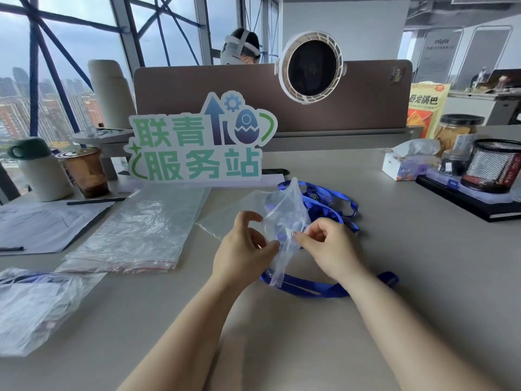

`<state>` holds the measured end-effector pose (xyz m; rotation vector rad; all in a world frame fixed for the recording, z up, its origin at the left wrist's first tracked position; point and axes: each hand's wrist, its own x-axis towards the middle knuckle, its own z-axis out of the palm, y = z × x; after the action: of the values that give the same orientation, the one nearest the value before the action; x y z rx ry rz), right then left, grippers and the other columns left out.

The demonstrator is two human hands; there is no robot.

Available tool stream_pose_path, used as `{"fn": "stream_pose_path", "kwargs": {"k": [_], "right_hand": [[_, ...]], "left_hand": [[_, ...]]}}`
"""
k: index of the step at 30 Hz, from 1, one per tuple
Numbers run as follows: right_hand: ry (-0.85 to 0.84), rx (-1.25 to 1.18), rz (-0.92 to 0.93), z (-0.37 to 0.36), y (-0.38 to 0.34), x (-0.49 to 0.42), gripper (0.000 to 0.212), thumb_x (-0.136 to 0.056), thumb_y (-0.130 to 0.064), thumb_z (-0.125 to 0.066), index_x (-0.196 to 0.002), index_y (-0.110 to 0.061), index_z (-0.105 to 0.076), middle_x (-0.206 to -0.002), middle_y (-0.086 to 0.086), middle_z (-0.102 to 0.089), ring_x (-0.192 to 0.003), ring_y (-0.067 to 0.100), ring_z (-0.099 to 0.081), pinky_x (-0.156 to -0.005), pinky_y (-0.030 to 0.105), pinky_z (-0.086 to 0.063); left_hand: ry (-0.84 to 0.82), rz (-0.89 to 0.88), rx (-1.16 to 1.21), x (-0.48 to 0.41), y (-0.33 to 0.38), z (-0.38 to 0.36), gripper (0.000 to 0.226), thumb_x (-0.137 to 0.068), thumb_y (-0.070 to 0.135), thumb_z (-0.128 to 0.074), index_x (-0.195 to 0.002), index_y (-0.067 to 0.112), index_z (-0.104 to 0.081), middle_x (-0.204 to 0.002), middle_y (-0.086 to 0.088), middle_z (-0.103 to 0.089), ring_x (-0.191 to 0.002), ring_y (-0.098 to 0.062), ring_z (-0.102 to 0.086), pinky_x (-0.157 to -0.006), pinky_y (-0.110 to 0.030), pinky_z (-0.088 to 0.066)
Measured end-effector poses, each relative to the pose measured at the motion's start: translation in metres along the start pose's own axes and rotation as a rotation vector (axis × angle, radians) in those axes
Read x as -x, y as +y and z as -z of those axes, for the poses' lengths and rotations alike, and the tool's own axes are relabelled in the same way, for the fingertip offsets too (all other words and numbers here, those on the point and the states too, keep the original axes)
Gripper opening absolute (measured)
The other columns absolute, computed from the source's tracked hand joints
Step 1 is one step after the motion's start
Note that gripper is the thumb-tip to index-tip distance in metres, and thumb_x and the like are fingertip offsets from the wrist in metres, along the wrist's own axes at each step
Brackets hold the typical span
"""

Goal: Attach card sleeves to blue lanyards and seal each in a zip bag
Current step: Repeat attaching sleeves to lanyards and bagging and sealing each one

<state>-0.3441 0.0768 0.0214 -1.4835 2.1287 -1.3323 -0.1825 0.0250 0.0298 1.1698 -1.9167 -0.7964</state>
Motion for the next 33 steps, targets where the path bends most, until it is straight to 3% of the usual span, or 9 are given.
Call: {"fn": "stream_pose_path", "kwargs": {"k": [3,6,11,17,21,24,26,31,33], "right_hand": [[-0.003,-0.035,-0.023,-0.001,0.003,-0.001,0.023,-0.078,-0.036,-0.069,-0.067,-0.023,-0.054,-0.067,-0.007,-0.064,-0.065,0.012,-0.058,-0.064,0.030,-0.049],[0.031,-0.125,-0.056,0.004,0.008,-0.005,0.018,-0.080,-0.026,-0.066,-0.069,-0.021,-0.053,-0.065,-0.006,-0.070,-0.069,0.012,-0.064,-0.072,0.035,-0.051],[0.072,-0.073,-0.021,0.013,0.009,-0.004,0.018,-0.084,-0.026,-0.065,-0.072,-0.017,-0.053,-0.064,-0.009,-0.069,-0.072,0.013,-0.063,-0.069,0.035,-0.050],[0.032,-0.016,0.059,0.014,0.008,-0.001,0.022,-0.085,-0.035,-0.065,-0.073,-0.019,-0.056,-0.069,-0.010,-0.068,-0.071,0.009,-0.062,-0.069,0.031,-0.049],[0.017,-0.072,0.083,0.020,0.011,-0.003,0.015,-0.081,-0.038,-0.068,-0.078,-0.024,-0.065,-0.074,-0.011,-0.068,-0.074,0.008,-0.061,-0.070,0.026,-0.049],[0.038,0.138,0.141,0.027,0.019,-0.006,0.003,-0.083,-0.028,-0.068,-0.080,-0.029,-0.069,-0.079,-0.014,-0.068,-0.081,0.010,-0.060,-0.078,0.032,-0.049],[0.005,0.240,0.177,0.027,0.023,-0.007,0.007,-0.083,-0.025,-0.067,-0.085,-0.030,-0.071,-0.085,-0.014,-0.068,-0.089,0.014,-0.058,-0.082,0.032,-0.047],[-0.088,0.460,0.241,0.018,0.027,-0.010,0.020,-0.087,-0.033,-0.061,-0.106,-0.036,-0.067,-0.113,-0.017,-0.061,-0.108,0.014,-0.047,-0.087,0.025,-0.031],[-0.102,0.543,0.232,0.015,0.026,-0.012,0.027,-0.089,-0.039,-0.056,-0.116,-0.040,-0.061,-0.121,-0.017,-0.055,-0.117,0.014,-0.042,-0.092,0.027,-0.026]], "left_hand": [[0.046,0.007,0.014,-0.002,-0.001,0.001,0.035,-0.079,0.020,-0.068,-0.107,0.029,-0.049,-0.067,0.006,-0.064,-0.061,-0.005,-0.058,-0.054,-0.015,-0.043],[0.208,0.007,-0.013,-0.008,-0.006,0.012,0.017,-0.082,0.018,-0.067,-0.095,0.023,-0.058,-0.069,0.008,-0.063,-0.064,-0.002,-0.056,-0.053,-0.005,-0.037],[0.424,-0.004,0.020,-0.017,-0.013,0.030,0.006,-0.086,0.018,-0.063,-0.083,0.020,-0.058,-0.068,0.005,-0.066,-0.067,-0.008,-0.060,-0.053,-0.005,-0.037],[0.453,-0.057,0.062,-0.016,-0.015,0.032,0.011,-0.084,0.018,-0.068,-0.087,0.017,-0.057,-0.072,0.003,-0.066,-0.068,-0.003,-0.063,-0.056,-0.001,-0.038],[0.571,-0.059,0.108,-0.020,-0.020,0.045,0.012,-0.087,0.017,-0.065,-0.086,0.015,-0.053,-0.072,0.006,-0.063,-0.062,0.002,-0.065,-0.055,-0.007,-0.039],[0.692,-0.072,0.140,-0.020,-0.020,0.056,0.010,-0.091,0.018,-0.059,-0.088,0.014,-0.050,-0.080,0.007,-0.062,-0.059,0.009,-0.063,-0.054,-0.009,-0.039],[0.717,-0.101,0.145,-0.020,-0.020,0.057,0.009,-0.092,0.017,-0.057,-0.090,0.015,-0.048,-0.087,0.006,-0.062,-0.060,0.012,-0.061,-0.054,-0.007,-0.040],[0.640,-0.089,0.088,-0.025,-0.029,0.050,0.010,-0.090,0.018,-0.058,-0.096,0.017,-0.050,-0.100,-0.005,-0.063,-0.076,-0.011,-0.065,-0.059,-0.005,-0.038],[0.637,-0.062,0.083,-0.025,-0.031,0.051,0.015,-0.090,0.015,-0.058,-0.103,0.013,-0.051,-0.109,-0.006,-0.059,-0.081,-0.013,-0.061,-0.061,-0.005,-0.038]]}}
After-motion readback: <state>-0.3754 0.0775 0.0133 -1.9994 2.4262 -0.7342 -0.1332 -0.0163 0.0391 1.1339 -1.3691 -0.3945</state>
